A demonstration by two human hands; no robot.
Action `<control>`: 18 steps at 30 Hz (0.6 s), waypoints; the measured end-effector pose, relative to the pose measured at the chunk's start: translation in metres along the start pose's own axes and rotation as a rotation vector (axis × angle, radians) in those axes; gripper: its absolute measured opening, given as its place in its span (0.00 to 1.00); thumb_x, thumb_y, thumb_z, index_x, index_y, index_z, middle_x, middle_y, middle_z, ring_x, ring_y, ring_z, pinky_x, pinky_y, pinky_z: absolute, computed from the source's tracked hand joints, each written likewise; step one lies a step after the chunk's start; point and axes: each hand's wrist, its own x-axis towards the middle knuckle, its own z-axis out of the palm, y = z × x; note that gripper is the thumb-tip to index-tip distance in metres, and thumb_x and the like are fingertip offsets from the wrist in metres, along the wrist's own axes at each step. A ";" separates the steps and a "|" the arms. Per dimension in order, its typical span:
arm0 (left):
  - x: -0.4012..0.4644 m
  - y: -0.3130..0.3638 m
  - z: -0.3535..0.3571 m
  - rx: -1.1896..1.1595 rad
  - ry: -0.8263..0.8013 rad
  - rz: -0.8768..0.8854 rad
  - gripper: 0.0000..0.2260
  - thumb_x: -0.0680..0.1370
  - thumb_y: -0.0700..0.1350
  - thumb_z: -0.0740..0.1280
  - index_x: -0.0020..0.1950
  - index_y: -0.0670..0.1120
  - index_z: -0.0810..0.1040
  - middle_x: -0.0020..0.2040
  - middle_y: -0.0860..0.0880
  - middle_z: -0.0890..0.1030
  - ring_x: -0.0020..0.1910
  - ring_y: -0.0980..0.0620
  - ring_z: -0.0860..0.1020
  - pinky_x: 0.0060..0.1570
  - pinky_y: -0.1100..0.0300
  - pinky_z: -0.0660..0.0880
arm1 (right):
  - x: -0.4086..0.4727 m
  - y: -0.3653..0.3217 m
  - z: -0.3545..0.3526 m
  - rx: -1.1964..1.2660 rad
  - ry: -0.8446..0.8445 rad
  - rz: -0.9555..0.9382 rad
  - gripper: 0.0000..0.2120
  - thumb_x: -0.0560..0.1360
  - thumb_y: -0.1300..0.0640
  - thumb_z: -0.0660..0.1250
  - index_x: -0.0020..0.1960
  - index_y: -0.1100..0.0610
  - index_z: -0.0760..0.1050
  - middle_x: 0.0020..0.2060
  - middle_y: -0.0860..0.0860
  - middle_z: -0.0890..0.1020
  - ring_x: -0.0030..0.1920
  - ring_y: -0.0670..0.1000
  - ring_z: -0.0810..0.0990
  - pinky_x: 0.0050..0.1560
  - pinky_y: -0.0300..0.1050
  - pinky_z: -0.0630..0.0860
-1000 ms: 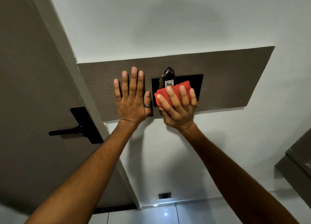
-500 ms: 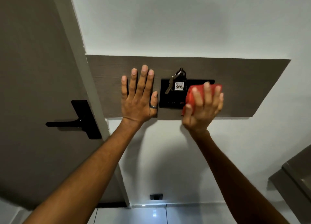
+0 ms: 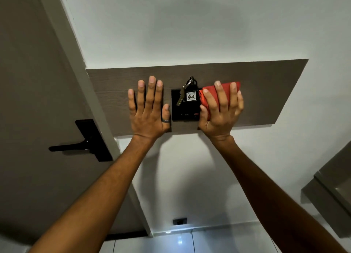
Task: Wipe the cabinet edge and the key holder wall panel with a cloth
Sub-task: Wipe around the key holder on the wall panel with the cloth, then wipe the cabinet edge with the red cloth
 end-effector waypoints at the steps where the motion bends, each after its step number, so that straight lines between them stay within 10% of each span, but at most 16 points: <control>1: 0.001 0.001 -0.002 0.002 0.000 0.002 0.29 0.84 0.52 0.53 0.83 0.43 0.53 0.85 0.50 0.43 0.84 0.47 0.43 0.83 0.45 0.43 | 0.000 0.001 -0.003 -0.019 0.003 -0.022 0.22 0.82 0.46 0.62 0.75 0.47 0.72 0.73 0.53 0.75 0.77 0.62 0.68 0.73 0.62 0.69; 8: -0.021 0.038 -0.038 -0.171 -0.239 -0.206 0.26 0.86 0.47 0.53 0.84 0.42 0.53 0.83 0.41 0.56 0.84 0.48 0.43 0.84 0.46 0.46 | -0.043 0.036 -0.062 0.034 -0.295 0.024 0.20 0.84 0.53 0.64 0.75 0.54 0.71 0.71 0.54 0.78 0.72 0.58 0.73 0.63 0.55 0.75; 14: -0.115 0.163 -0.078 -0.468 -0.583 -0.249 0.28 0.85 0.49 0.56 0.83 0.40 0.54 0.84 0.43 0.53 0.84 0.46 0.46 0.84 0.49 0.44 | -0.098 0.049 -0.149 0.753 -0.386 1.562 0.19 0.86 0.48 0.58 0.71 0.57 0.74 0.61 0.53 0.81 0.61 0.54 0.80 0.68 0.60 0.78; 18: -0.126 0.237 -0.073 -0.549 -0.842 -0.152 0.30 0.85 0.54 0.54 0.84 0.42 0.51 0.85 0.45 0.50 0.84 0.46 0.44 0.83 0.53 0.40 | -0.129 0.102 -0.205 1.011 -0.411 2.089 0.21 0.86 0.43 0.56 0.61 0.56 0.79 0.49 0.55 0.85 0.51 0.56 0.83 0.52 0.51 0.82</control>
